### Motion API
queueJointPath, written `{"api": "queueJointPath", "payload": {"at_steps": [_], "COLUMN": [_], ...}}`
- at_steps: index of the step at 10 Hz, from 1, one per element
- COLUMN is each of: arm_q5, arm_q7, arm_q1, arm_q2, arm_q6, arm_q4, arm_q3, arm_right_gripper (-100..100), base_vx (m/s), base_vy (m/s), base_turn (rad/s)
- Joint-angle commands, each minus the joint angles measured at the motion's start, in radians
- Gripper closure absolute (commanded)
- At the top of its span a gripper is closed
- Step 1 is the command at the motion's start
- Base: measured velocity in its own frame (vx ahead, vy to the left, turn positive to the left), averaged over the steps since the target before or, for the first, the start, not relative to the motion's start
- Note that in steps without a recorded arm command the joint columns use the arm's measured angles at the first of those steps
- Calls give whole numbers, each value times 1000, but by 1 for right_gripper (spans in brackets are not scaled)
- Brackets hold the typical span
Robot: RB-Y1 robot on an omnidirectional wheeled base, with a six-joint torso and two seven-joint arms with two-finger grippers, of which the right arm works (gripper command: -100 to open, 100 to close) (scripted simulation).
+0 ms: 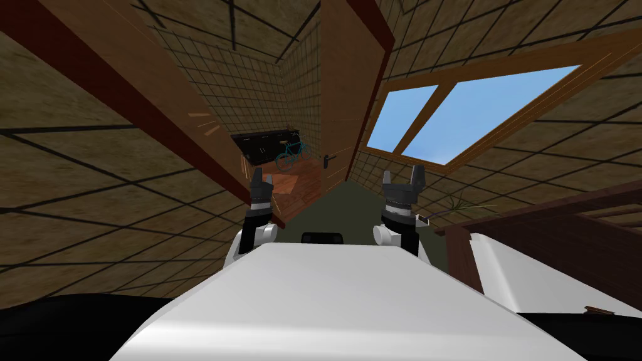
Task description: Push the door open
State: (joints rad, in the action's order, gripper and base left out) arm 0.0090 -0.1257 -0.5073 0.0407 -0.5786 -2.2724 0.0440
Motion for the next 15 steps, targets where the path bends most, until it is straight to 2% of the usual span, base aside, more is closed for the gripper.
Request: {"api": "queueJointPath", "payload": {"at_steps": [1,4,8,9,12,13,14,15], "arm_q5": [-1,-3,-7,-7,-11,-11,-12,-12], "arm_q7": [1,2,4,4,6,6,6,6], "arm_q1": [26,64,137,137,205,205,230,230], "arm_q2": [4,9,16,16,21,21,23,23], "arm_q6": [2,4,8,8,13,13,14,14], "arm_q4": [42,102,212,221,315,330,367,370], "arm_q3": [-5,-13,-27,-27,-41,-41,-46,-46], "arm_right_gripper": [-100,-100,-100,-100,-100,-100,-100,-100], "base_vx": [-64,114,76,48,55,63,69,45], "base_vy": [-69,-71,-81,-51,-65,-73,-70,-49], "base_turn": [84,51,72,28,77,28,62,31]}}
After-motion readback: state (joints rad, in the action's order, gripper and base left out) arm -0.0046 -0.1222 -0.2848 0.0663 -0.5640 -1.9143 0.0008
